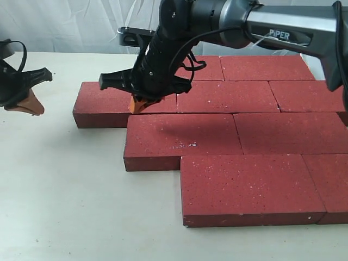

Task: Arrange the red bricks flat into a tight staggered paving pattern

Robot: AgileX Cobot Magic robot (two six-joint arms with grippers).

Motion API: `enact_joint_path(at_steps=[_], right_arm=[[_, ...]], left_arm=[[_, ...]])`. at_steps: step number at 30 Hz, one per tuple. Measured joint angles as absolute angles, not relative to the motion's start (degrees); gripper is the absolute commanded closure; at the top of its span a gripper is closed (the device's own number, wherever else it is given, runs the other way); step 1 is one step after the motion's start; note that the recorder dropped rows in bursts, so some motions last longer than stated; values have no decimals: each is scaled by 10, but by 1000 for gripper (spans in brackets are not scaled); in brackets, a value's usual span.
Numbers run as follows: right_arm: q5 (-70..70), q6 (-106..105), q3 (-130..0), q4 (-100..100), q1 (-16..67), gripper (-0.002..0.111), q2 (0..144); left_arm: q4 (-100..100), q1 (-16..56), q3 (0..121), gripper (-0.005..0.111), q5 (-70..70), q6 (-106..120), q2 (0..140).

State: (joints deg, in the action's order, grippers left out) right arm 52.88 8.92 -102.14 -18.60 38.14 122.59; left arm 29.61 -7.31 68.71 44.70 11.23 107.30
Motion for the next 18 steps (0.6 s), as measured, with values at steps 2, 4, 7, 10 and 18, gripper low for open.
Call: enact_joint_path(at_steps=[2, 4, 7, 10, 18], right_arm=[[551, 86, -1021, -185, 381, 109, 1218], [575, 81, -1021, -185, 381, 109, 1209], [591, 77, -1002, -186, 381, 109, 1192], [586, 69, -947, -186, 381, 109, 1151], [544, 63, -791, -162, 343, 109, 1022]], left_arm=[[294, -72, 660, 107, 438, 111, 1044], [285, -65, 636, 107, 430, 111, 1012], [265, -41, 605, 107, 427, 105, 956], [199, 7, 589, 107, 426, 50, 890], [119, 104, 585, 107, 434, -54, 829]])
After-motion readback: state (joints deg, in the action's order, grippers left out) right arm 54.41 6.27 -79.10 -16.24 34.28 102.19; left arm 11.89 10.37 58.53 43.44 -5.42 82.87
